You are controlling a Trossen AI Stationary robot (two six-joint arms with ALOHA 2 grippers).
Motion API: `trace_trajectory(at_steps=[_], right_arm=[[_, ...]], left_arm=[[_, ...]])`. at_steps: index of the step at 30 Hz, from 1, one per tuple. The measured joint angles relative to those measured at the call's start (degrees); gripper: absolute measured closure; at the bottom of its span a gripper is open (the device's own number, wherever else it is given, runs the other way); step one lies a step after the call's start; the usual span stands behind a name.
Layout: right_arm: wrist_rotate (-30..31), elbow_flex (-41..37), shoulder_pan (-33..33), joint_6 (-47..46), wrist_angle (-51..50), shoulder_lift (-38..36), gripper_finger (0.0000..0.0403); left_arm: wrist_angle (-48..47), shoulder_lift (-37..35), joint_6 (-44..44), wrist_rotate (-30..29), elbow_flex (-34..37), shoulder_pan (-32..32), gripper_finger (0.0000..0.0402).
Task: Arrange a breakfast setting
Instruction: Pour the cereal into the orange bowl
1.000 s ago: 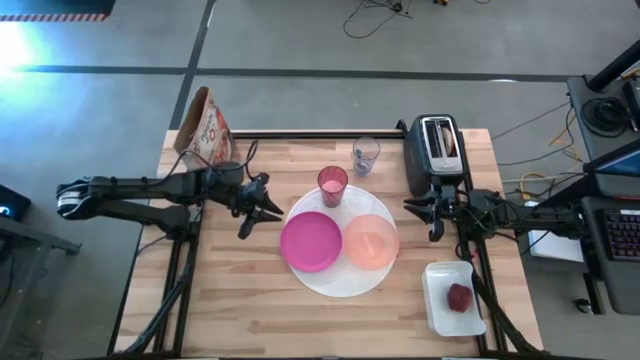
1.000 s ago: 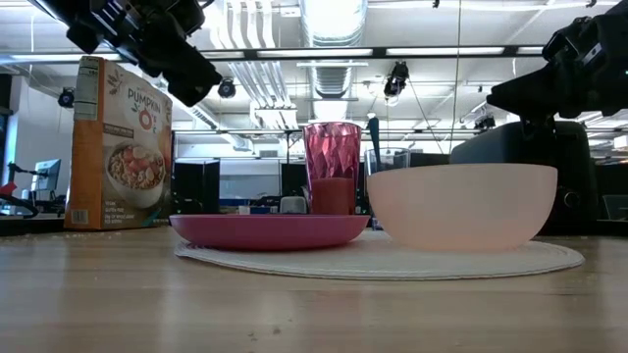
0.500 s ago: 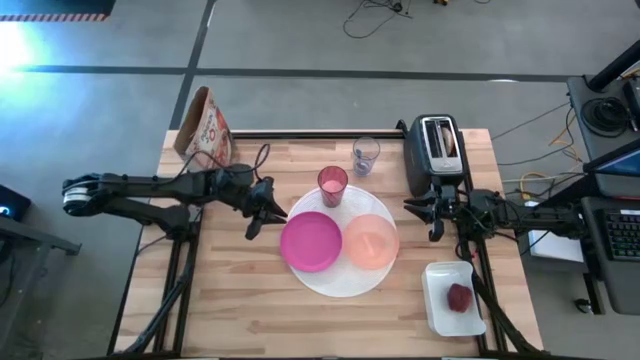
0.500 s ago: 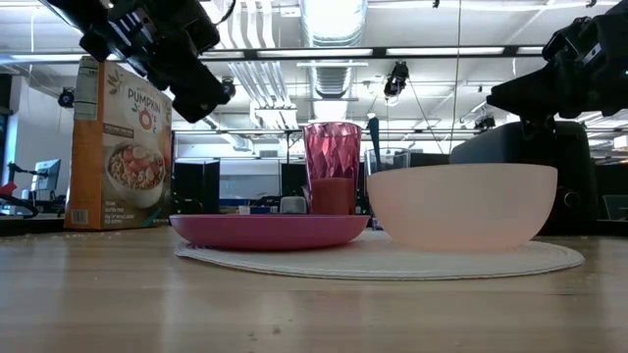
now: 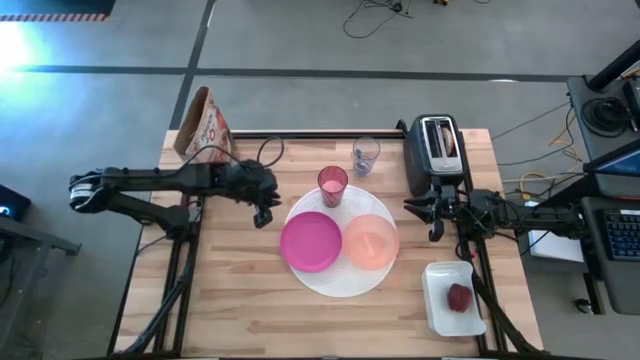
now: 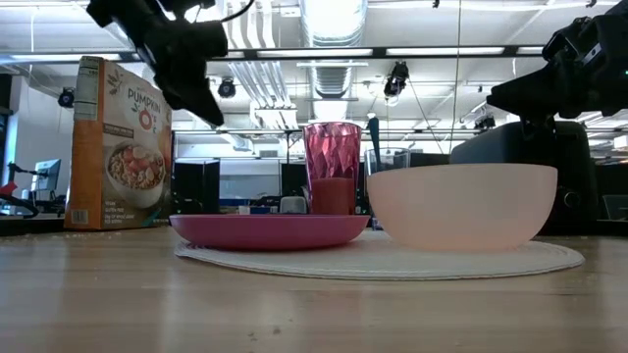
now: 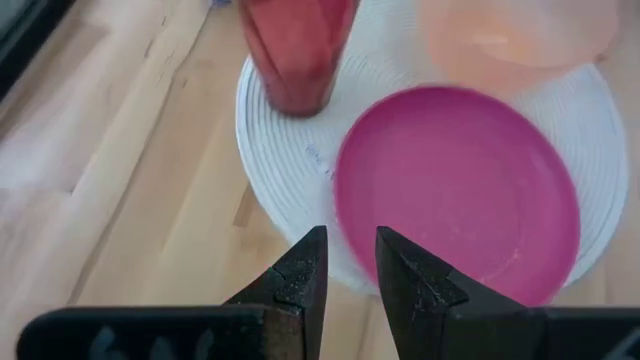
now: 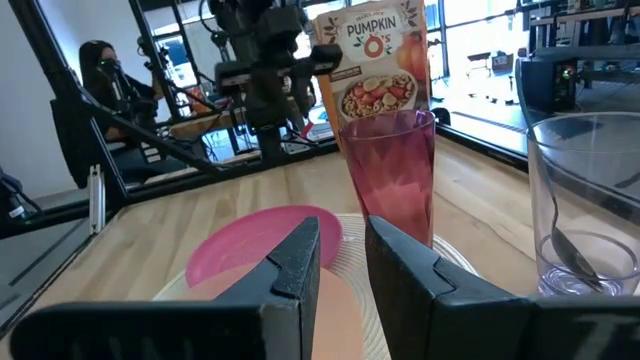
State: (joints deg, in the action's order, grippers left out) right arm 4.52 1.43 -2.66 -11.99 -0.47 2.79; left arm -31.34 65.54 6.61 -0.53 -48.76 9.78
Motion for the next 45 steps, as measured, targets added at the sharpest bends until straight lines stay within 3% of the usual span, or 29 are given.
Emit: trace_trajectory(at_steps=[8,15,24,33,40,45], right_arm=[[0.0,0.0,0.0,0.0,0.0,0.0,0.033],[0.0,0.0,0.0,0.0,0.0,0.0,0.033],[0.0,0.0,0.0,0.0,0.0,0.0,0.033],[0.0,0.0,0.0,0.0,0.0,0.0,0.033],[0.0,0.0,0.0,0.0,0.0,0.0,0.033],[0.0,0.0,0.0,0.0,0.0,0.0,0.033]], left_arm=[[-1.9,-0.9,6.4,-5.0,-0.1,0.0,0.0319],[-6.3,-6.8,12.1,-11.0,-1.9,0.1,0.0235],[-23.8,-8.0,16.7,-21.0,-16.3,0.1,0.0145],[-43.6,-4.7,24.6,-29.4,-31.9,0.1,0.0136],[-53.0,-5.1,32.4,-35.6,-34.1,0.1,0.0136],[-56.8,-5.3,37.0,-36.6,-34.1,0.1,0.0136]])
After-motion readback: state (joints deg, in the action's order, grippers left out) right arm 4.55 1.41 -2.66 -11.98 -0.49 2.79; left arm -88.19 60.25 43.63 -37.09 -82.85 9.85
